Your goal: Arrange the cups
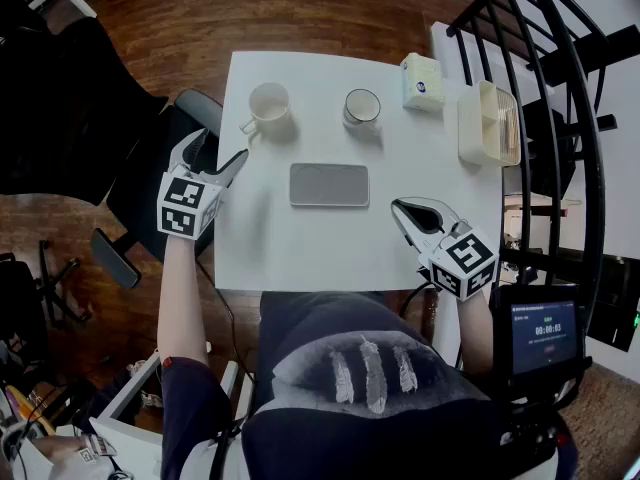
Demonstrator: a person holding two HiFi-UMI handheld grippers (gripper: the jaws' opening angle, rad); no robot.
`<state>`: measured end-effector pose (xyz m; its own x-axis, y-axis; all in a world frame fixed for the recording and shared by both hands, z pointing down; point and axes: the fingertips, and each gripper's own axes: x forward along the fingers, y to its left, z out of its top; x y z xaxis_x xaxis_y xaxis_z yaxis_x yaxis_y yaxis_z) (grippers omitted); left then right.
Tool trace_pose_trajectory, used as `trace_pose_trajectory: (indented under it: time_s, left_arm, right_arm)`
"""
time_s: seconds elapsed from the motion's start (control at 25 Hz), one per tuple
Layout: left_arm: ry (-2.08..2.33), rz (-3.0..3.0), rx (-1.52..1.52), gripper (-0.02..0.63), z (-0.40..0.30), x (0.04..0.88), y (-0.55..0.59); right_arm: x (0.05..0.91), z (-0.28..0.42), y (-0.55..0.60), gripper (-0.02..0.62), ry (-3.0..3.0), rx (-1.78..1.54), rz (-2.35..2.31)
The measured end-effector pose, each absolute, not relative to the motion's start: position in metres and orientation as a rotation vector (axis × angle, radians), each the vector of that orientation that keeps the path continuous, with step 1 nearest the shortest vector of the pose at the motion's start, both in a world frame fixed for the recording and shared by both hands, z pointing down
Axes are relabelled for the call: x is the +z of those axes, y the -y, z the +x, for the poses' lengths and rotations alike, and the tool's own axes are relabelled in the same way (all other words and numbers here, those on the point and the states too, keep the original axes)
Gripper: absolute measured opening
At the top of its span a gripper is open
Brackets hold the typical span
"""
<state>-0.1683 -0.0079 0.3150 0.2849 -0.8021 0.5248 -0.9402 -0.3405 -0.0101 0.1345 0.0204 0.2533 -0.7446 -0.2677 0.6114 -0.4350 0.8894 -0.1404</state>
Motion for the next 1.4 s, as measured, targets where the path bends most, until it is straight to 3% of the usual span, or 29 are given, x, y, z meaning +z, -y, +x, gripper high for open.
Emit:
trace_pose_trajectory:
  time_s: [0.68,0.8,1.32,1.36,1.4]
  left_arm:
    - [1.292,2.37,0.817,0.354,-0.166,0.399,0.075]
    - [1.271,2.385,0.854,0.273,-0.166,0.404,0.075]
    - [1.166,2.42,0.873,0.183,-0.164,0.418,0.069]
    - [1.153,2.422,0.885,0.151,-0.164,0.419,0.067]
    - [1.143,2.424,0.888,0.066,-0.164,0.419,0.065]
  right_arm:
    - [0.315,0.055,0.055,0.012,2.317,0.195,0.54]
    - [0.329,0.053,0.073,0.015,2.271,0.14,0.535]
    - [0.362,0.043,0.096,0.015,2.237,0.125,0.471]
    - [0.362,0.043,0.095,0.015,2.242,0.127,0.467]
    - [0.362,0.043,0.094,0.015,2.246,0.129,0.464]
